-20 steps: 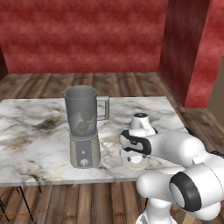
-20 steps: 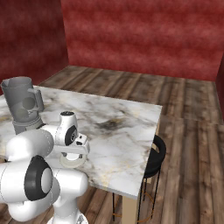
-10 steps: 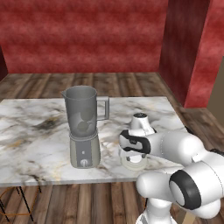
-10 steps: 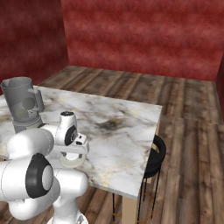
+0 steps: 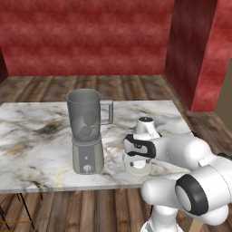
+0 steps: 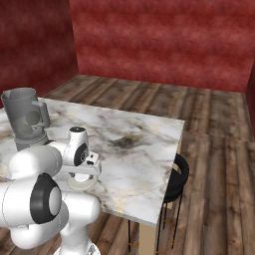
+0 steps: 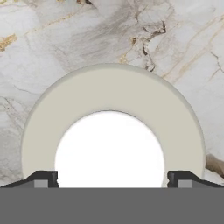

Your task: Grab the lime and lemon from the fridge, place them in the blender, close the lid, and turn on the blender to create a marinade.

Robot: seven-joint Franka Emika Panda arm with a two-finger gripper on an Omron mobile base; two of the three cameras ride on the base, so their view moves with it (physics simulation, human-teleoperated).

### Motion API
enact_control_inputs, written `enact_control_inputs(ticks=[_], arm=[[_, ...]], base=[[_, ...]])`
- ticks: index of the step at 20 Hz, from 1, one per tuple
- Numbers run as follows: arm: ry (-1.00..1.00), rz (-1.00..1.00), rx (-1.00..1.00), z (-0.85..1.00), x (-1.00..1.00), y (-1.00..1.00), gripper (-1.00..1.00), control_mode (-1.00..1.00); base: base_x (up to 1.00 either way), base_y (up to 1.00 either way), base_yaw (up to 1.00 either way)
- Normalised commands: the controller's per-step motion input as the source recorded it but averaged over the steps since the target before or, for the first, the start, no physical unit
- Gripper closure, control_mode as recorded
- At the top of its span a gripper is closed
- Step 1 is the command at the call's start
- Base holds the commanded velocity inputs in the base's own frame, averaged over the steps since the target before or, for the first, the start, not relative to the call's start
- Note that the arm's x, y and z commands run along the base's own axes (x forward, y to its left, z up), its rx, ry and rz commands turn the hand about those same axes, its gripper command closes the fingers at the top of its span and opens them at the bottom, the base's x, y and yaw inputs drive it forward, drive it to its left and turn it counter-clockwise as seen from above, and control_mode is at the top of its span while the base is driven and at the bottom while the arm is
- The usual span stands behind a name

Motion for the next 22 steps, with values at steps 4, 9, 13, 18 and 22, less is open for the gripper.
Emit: enact_control_inputs(ticks=[4,9,13,18,22], arm=[[0.00,0.02,0.00,-0.24,0.00,0.04,-1.00,-1.00],[0.00,0.04,0.00,-0.27,0.00,0.06,-1.00,-1.00],[0.00,0.07,0.06,-0.10,0.00,0.08,-1.00,-1.00],[0.00,0.11,0.10,0.00,0.00,0.00,-1.00,-1.00],[0.00,0.08,0.03,-0.13,0.00,0.06,-1.00,-1.00]], base=[[0.00,0.00,0.00],[0.00,0.00,0.00],[0.00,0.00,0.00],[0.00,0.00,0.00],[0.00,0.00,0.00]])
